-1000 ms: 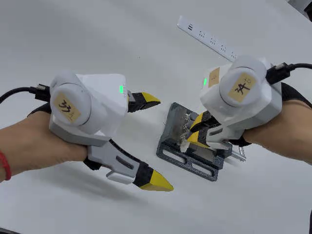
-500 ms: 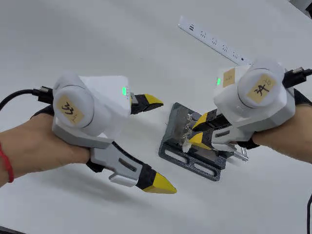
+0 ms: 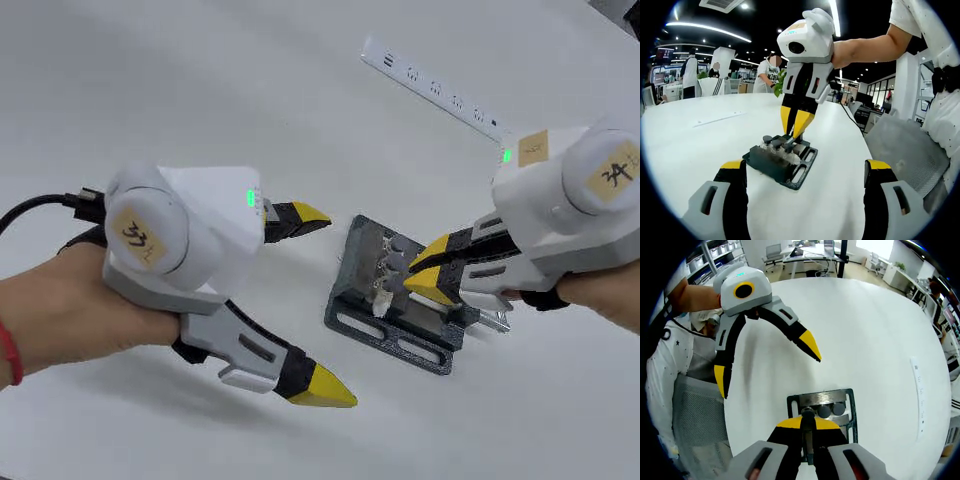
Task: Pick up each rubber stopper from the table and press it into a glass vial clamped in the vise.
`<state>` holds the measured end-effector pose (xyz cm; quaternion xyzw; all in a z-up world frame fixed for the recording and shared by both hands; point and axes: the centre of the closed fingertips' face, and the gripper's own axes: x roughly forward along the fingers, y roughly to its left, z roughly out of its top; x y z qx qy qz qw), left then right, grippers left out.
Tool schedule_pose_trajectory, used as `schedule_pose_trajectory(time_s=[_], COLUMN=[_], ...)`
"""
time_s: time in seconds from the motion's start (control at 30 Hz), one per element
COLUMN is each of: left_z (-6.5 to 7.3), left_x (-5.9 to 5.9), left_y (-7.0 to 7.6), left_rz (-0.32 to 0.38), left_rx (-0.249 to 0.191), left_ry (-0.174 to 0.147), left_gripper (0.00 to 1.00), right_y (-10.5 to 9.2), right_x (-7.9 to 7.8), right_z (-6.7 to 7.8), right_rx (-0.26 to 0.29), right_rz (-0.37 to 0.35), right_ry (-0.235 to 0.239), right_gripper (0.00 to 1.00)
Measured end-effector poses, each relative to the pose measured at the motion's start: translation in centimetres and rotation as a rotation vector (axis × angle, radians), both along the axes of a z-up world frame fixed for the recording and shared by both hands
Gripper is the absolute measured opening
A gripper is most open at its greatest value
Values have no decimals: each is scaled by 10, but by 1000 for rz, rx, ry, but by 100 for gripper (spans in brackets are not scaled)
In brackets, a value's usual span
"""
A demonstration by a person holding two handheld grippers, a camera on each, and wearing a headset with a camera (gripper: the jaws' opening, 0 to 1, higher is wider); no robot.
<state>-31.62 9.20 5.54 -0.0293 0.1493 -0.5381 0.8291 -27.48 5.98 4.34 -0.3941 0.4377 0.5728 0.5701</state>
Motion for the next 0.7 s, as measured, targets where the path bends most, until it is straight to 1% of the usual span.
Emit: schedule_pose_trajectory(time_s=[0.23,0.33,0.7], left_z=[-2,-1,-1], left_x=[0,0,0], left_y=[0,-1,-2], left_rz=[-10,-11,-14], left_rx=[8,7,6], left_ry=[5,6,9], left_gripper=[98,98,97], right_y=[1,3,4], right_x=[-2,-1,-2], right_z=[-7,-8,-13], right_rx=[16,23,17], right_rz=[-13,-17,-7], right_ry=[8,10,13], right_gripper=[1,1,1])
